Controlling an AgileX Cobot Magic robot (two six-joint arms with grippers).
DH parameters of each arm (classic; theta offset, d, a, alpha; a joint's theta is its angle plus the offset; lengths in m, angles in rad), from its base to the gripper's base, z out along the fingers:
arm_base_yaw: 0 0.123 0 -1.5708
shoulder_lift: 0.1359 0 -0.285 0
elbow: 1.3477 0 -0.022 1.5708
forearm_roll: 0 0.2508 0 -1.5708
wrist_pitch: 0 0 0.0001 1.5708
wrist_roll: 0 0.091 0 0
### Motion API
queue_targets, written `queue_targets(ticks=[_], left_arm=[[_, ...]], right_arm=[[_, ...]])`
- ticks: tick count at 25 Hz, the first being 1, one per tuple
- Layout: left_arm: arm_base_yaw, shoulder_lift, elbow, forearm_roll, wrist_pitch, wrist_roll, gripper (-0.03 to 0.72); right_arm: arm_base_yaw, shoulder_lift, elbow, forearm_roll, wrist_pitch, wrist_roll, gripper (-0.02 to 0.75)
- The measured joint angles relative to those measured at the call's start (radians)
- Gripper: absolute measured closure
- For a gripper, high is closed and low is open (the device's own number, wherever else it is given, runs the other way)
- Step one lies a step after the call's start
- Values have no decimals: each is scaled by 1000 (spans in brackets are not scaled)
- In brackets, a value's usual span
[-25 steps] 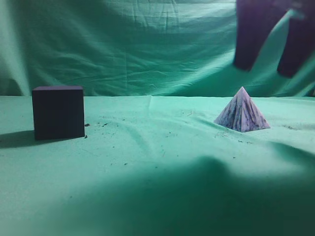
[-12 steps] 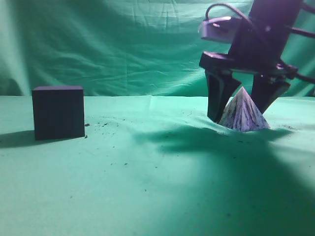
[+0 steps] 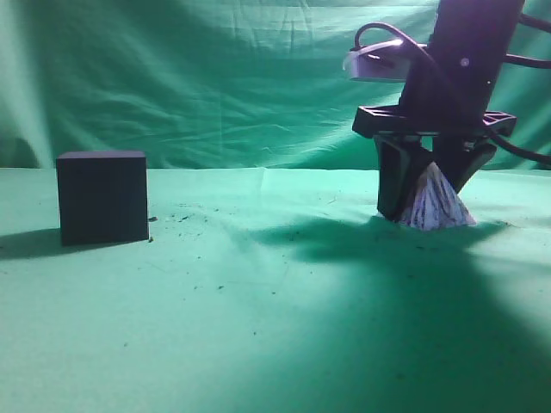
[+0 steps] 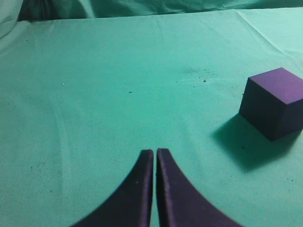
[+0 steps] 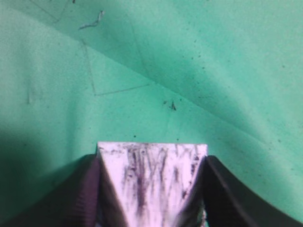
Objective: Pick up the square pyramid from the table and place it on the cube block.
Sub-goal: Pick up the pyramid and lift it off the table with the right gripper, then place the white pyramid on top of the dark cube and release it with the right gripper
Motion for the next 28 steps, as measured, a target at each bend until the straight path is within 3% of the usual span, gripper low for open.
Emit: queue_targets(ticks=[10, 16, 21, 28], left_arm=[[0, 0, 0, 0, 0, 0, 688], [0, 0, 0, 0, 0, 0, 688], [0, 0, 0, 0, 0, 0, 688], [0, 0, 0, 0, 0, 0, 688]], right_arm=[[5, 10, -111, -135, 179, 129, 382], [47, -81, -298, -148, 284, 123, 382], [189, -101, -512, -117, 405, 112, 382], [438, -56, -573, -62, 320, 107, 382]])
